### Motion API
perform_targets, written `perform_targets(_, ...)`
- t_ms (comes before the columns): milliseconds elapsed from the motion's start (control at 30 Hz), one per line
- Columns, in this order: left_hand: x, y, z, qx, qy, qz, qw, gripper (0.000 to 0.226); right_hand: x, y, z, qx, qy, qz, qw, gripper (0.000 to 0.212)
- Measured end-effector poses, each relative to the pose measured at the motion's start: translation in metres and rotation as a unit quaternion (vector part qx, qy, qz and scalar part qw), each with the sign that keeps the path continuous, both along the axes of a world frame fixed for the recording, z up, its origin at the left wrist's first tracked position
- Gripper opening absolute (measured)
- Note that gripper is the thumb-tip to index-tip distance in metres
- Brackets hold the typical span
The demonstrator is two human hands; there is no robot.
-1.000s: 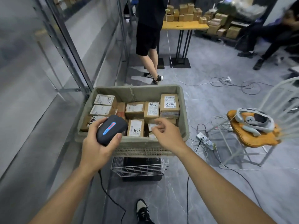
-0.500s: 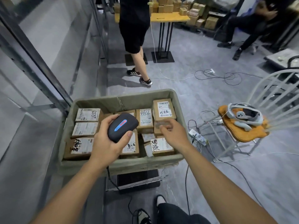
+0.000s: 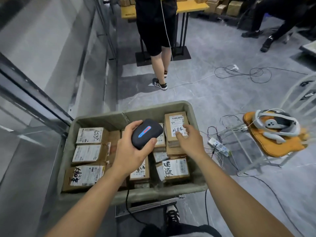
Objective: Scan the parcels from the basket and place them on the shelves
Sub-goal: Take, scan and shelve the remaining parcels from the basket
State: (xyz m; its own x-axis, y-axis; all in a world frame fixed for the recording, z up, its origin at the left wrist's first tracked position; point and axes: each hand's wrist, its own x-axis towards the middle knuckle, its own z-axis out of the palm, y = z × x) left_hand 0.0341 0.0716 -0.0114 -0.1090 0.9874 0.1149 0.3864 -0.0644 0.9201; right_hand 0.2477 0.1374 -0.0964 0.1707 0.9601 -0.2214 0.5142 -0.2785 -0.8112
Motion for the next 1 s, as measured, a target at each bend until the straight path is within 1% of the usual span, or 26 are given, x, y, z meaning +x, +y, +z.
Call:
perform_targets(267,0.000,0.035,-0.017,-0.032,-0.016,-0.033,0.999,0.057,-0.016,0.044,-0.040,-0.049,-0.100,-0.017,0.994,0.075)
perform_targets(400,-0.004,0.051,-0.028,-0.041,-0.027,-0.037,0.998,0.059,-0.022,0.054,-0.061,-0.068,-0.201,-0.009,0.977,0.092)
perform_targets(567,-0.013,0.063,-0.039,-0.054,-0.034,-0.037,0.997,0.055,-0.040,0.059,-0.081,-0.097,-0.261,-0.014,0.960,0.116)
perform_targets(667,-0.017,0.067,-0.040,-0.071,-0.042,-0.037,0.996,0.055,-0.048,0.060,-0.088,-0.116,-0.305,-0.005,0.945,0.116)
perform_targets(733,-0.019,0.068,-0.040,-0.074,-0.043,-0.039,0.996,0.055,-0.052,0.060,-0.090,-0.130,-0.313,-0.003,0.941,0.110)
perform_targets(833,-0.023,0.069,-0.042,-0.076,-0.048,-0.037,0.995,0.056,-0.055,0.058,-0.093,-0.134,-0.297,-0.013,0.945,0.103)
perform_targets(867,-0.025,0.069,-0.043,-0.077,-0.049,-0.036,0.995,0.056,-0.054,0.057,-0.094,-0.130,-0.290,-0.023,0.948,0.103)
perform_targets(1000,-0.028,0.069,-0.045,-0.077,-0.052,-0.032,0.995,0.057,-0.053,0.051,-0.096,-0.117,-0.259,-0.062,0.957,0.119)
